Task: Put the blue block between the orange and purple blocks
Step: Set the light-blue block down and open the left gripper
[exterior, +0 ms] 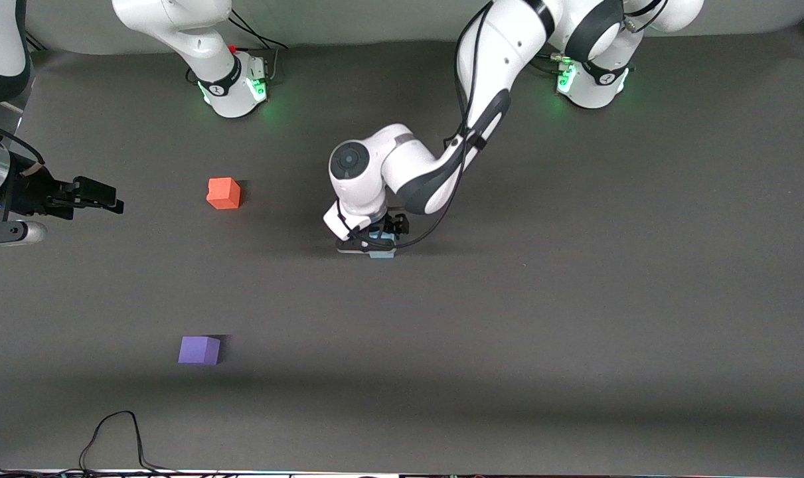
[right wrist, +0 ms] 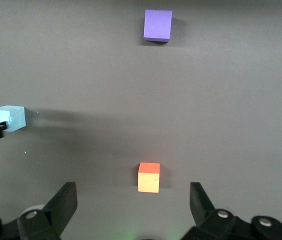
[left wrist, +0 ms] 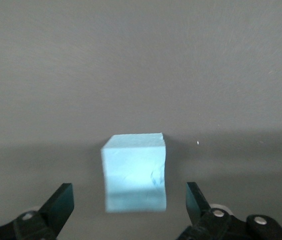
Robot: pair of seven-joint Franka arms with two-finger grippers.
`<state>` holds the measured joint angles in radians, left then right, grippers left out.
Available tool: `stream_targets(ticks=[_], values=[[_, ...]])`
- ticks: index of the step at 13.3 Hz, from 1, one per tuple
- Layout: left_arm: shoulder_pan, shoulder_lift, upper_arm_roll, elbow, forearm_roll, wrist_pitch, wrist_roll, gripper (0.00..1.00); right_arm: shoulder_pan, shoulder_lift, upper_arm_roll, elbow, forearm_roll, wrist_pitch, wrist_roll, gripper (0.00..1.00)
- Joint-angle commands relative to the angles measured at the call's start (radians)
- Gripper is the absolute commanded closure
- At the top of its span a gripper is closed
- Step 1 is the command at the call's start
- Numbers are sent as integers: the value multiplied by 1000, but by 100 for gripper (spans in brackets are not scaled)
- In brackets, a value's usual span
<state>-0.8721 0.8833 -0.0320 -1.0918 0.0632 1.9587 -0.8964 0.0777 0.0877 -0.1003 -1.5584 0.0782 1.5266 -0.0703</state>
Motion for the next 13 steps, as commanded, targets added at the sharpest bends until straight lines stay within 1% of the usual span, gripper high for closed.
stream_targets(ticks=[1,2,4,5,6,7,9,10,13], values=[[100,-145,-5,-28,-35,-116,14,0,5,7,-1,20,-3,-19,3,0],[145,-211,0,-55,-72,-135,61,0,5,7,-1,20,-3,-19,3,0],[294,-372,0,-222,-129,-149,201,0,7,7,5,23,-2,-19,4,0],[356,-458,0,-320,-135,-156,279,0,8,12,10,35,-2,-19,24,0],[417,-537,1,-427,-135,-149,348,0,25,21,16,44,-2,-19,67,0],[477,-597,3,-500,-135,-152,422,0,60,33,19,66,-2,-19,102,0],[597,-673,6,-566,-131,-187,586,0,137,79,19,131,-2,-19,188,0],[652,-705,6,-582,-123,-211,656,0,181,102,21,161,0,-19,257,0],[790,-760,10,-591,-99,-277,847,0,330,200,22,263,14,-19,467,0]])
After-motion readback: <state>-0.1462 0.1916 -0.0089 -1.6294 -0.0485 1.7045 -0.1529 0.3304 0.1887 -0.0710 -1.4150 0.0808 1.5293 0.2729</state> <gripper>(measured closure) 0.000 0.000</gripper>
